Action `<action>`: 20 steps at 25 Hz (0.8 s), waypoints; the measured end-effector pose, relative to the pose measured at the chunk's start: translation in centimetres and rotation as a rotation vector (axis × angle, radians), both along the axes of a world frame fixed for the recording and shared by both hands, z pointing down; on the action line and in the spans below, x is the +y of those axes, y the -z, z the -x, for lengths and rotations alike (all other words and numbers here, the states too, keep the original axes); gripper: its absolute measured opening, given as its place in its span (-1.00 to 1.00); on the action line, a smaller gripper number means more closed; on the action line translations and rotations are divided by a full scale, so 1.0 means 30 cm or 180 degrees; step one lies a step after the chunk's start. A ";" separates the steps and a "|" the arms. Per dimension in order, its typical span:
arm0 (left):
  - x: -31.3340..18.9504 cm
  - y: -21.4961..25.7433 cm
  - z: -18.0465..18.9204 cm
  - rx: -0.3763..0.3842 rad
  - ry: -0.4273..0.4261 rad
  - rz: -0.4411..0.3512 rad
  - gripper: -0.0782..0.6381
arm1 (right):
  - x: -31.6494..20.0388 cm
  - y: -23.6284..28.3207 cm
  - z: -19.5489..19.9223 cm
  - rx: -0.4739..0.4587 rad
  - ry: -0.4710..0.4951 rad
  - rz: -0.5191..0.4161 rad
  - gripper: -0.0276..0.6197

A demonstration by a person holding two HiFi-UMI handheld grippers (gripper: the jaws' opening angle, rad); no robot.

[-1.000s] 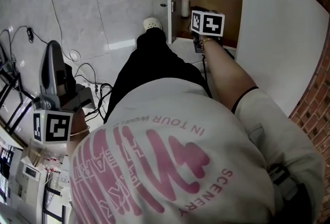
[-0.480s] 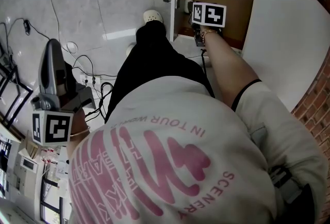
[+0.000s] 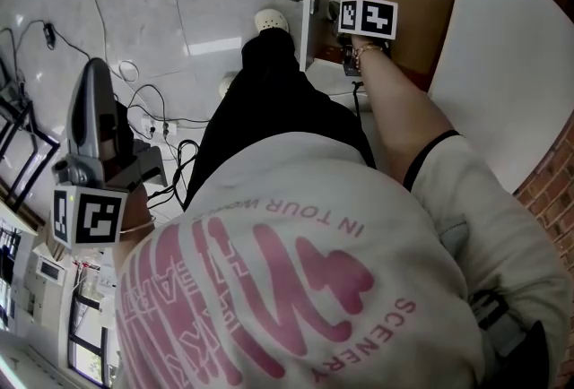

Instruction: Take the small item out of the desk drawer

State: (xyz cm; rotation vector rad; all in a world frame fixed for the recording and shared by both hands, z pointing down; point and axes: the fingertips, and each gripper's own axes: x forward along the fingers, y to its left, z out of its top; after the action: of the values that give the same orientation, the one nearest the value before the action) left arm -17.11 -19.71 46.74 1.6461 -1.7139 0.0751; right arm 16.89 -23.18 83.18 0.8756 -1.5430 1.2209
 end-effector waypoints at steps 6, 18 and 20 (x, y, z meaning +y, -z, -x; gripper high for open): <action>-0.033 -0.005 -0.026 0.0012 -0.0074 0.0038 -0.77 | -0.001 -0.017 0.001 -0.0050 -0.0025 0.0085 -0.38; -0.056 0.001 -0.030 -0.0110 -0.0119 0.0101 -0.77 | 0.003 -0.057 0.014 -0.0197 -0.0058 0.0140 -0.46; -0.063 0.001 -0.030 -0.0115 -0.0131 0.0102 -0.77 | 0.005 -0.057 0.014 -0.0195 -0.0055 0.0149 -0.46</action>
State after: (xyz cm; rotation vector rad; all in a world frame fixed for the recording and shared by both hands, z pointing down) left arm -16.23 -21.61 46.72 1.6659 -1.6973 0.1521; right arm 16.46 -23.01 84.88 0.8294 -1.5518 1.3021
